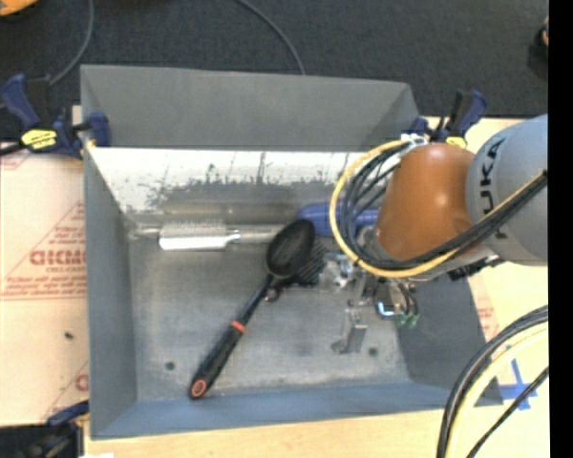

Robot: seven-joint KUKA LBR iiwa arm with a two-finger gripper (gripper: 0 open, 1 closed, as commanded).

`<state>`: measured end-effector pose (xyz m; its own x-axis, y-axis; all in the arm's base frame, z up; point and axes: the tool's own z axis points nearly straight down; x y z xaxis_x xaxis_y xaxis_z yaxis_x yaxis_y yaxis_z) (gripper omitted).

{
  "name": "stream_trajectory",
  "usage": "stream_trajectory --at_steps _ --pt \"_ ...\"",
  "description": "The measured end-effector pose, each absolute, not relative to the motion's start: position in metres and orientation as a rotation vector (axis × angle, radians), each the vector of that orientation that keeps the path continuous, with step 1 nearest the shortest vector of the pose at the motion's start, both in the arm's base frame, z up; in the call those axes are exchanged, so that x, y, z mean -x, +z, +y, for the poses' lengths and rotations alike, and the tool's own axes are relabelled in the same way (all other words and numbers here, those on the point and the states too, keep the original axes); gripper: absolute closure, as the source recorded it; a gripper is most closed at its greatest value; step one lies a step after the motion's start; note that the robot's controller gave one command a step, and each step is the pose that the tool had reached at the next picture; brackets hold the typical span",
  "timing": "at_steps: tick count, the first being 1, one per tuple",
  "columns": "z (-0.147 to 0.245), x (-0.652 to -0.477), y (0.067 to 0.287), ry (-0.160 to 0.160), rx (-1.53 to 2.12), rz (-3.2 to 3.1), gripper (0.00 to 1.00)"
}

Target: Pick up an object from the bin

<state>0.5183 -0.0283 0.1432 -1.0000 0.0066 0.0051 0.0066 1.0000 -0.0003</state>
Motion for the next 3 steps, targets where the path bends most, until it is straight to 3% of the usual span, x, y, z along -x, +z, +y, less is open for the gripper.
stream_trajectory --at_steps 1,2,3 --pt "-0.028 -0.52 0.148 0.001 0.008 -3.145 0.0" --pt "0.016 -0.599 0.069 -0.003 0.336 -3.121 0.0" --pt "0.011 -0.599 0.155 0.003 -0.003 -3.154 0.0"
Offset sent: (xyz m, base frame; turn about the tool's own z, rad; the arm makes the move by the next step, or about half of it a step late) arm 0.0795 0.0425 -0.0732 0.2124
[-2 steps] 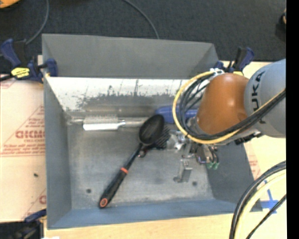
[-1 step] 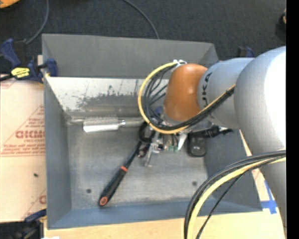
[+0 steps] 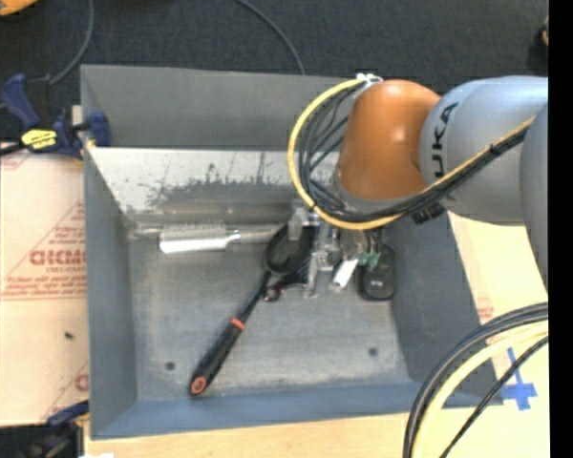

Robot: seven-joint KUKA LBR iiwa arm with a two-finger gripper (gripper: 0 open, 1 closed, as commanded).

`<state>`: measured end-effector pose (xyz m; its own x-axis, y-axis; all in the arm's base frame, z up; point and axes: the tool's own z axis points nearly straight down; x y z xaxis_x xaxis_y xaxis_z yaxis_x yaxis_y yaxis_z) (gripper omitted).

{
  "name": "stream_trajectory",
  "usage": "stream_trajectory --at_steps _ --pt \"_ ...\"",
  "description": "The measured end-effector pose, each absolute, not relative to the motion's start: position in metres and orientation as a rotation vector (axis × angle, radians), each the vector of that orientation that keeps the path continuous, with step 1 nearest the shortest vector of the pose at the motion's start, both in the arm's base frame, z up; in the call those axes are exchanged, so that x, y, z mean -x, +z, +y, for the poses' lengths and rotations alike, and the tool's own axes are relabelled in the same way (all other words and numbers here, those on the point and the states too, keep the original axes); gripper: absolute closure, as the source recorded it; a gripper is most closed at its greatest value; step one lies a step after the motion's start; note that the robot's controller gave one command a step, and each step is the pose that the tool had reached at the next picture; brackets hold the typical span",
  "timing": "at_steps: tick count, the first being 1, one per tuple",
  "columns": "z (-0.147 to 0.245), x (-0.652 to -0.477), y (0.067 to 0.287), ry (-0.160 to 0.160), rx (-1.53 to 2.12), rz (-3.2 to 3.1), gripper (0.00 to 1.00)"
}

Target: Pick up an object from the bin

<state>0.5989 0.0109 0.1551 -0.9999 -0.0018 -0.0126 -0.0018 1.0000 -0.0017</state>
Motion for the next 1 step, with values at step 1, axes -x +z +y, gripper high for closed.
stream_trajectory --at_steps 1 --pt "0.0144 -0.5988 0.0688 0.004 -0.328 3.128 0.0"
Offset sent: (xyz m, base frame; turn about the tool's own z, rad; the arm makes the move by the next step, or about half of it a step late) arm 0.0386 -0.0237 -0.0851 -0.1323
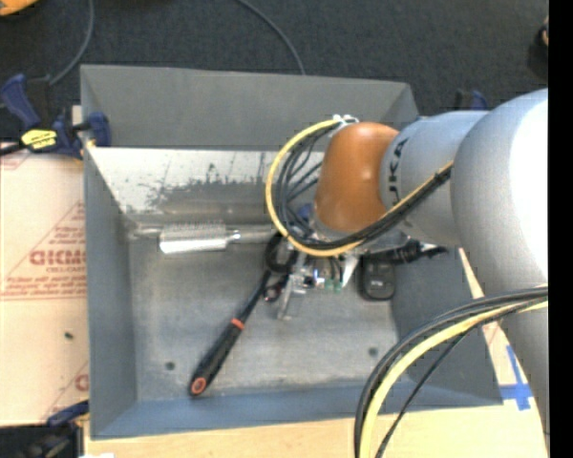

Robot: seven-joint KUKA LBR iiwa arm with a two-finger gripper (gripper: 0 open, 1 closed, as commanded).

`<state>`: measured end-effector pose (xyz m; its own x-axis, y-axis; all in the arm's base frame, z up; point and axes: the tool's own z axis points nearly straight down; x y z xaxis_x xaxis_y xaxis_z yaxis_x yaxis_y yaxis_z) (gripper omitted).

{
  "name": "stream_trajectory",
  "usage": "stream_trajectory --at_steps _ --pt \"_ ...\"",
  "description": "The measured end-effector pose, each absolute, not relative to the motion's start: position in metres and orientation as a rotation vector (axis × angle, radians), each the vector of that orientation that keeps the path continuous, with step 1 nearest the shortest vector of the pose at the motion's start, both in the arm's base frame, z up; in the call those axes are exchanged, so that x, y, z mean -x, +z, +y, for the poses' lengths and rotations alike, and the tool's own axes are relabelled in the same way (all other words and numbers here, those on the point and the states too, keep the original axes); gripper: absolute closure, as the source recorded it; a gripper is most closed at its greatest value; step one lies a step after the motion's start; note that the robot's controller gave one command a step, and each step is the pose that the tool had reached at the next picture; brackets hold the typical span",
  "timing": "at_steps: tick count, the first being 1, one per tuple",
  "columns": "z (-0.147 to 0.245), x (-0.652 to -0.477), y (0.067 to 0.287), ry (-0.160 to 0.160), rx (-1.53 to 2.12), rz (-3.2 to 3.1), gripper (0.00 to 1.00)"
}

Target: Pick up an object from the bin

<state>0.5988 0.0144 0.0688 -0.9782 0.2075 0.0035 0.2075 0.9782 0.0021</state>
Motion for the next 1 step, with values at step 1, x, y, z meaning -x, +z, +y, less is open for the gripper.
stream_trajectory --at_steps 1 --pt "-0.0132 -0.6371 0.0708 0.001 -0.214 -3.138 0.0"
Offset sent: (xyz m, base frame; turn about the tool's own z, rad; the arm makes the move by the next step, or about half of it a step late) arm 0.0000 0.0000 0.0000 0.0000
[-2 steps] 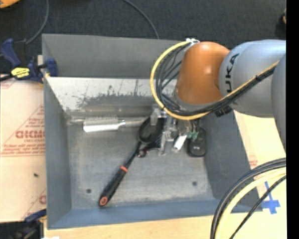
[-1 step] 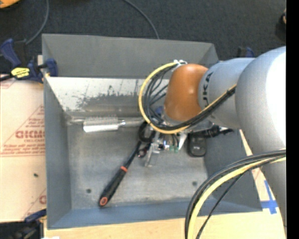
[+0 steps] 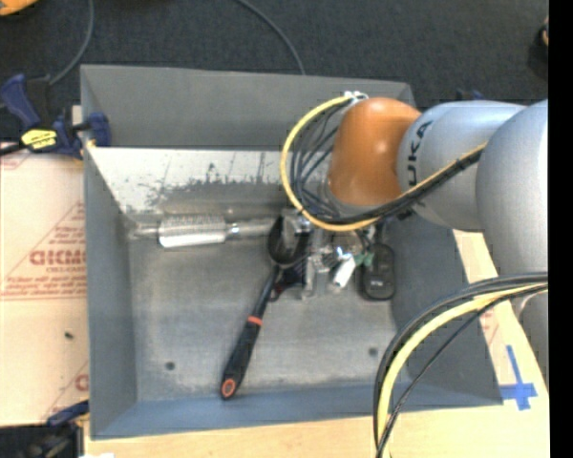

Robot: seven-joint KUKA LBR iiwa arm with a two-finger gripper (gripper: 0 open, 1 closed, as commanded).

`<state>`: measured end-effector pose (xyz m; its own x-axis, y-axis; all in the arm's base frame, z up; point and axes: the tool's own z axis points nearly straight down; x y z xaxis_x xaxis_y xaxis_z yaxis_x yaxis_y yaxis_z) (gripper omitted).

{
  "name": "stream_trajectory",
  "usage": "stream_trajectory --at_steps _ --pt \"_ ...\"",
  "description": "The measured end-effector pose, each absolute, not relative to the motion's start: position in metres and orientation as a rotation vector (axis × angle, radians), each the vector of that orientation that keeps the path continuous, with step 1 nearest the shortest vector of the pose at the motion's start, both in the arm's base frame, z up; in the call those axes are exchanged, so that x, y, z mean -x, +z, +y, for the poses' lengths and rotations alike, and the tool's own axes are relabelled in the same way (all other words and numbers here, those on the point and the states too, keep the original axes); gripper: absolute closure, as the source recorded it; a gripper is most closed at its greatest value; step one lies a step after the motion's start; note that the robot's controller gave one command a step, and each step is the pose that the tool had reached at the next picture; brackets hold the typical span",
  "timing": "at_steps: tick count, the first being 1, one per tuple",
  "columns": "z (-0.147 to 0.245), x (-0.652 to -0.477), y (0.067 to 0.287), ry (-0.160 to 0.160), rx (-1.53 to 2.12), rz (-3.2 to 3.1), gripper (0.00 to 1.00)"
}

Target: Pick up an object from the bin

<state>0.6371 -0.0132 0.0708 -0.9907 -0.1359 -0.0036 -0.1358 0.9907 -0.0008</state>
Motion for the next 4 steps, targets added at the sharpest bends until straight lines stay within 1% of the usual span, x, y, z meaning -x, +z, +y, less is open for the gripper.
stream_trajectory --at_steps 1,3,4 --pt "0.013 -0.6 0.07 0.004 -0.325 3.123 1.0" --pt "0.013 -0.6 0.073 0.004 -0.323 3.125 1.0" --pt "0.013 -0.598 0.089 0.003 -0.323 3.132 1.0"
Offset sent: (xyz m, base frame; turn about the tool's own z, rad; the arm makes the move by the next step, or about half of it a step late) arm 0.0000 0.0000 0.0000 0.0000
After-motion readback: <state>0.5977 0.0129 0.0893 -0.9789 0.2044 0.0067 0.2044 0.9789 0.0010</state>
